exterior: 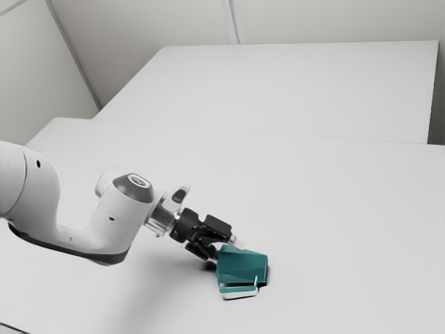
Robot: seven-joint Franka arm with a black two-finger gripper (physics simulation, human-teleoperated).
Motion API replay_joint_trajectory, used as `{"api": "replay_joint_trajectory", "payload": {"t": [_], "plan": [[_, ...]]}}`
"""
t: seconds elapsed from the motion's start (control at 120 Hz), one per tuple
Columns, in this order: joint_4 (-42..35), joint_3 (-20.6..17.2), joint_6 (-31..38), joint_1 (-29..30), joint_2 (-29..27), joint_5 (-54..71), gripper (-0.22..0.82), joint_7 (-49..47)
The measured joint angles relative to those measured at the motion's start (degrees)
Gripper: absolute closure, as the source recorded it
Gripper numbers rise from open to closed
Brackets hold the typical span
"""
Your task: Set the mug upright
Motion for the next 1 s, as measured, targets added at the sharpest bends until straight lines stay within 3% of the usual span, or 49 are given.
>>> {"api": "replay_joint_trajectory", "payload": {"t": [0.167, 0.317, 0.533, 0.725, 0.933, 1.0], "plan": [[0.25, -0.47, 0.03, -0.63, -0.03, -0.89, 0.47, 3.2], [1.35, -1.6, -0.26, 0.09, -0.63, -1.11, 0.65, 5.42], [2.04, -2.86, -0.92, 0.0, -2.6, -1.14, 0.75, 7.74], [2.92, -3.19, -2.18, 0.74, -8.45, 1.13, 0.77, 7.88], [15.36, -3.14, -4.71, 2.9, -9.16, 30.92, 0.78, -1.29], [18.47, -1.57, -6.5, 3.58, -9.04, 41.33, 0.78, -5.28]]}}
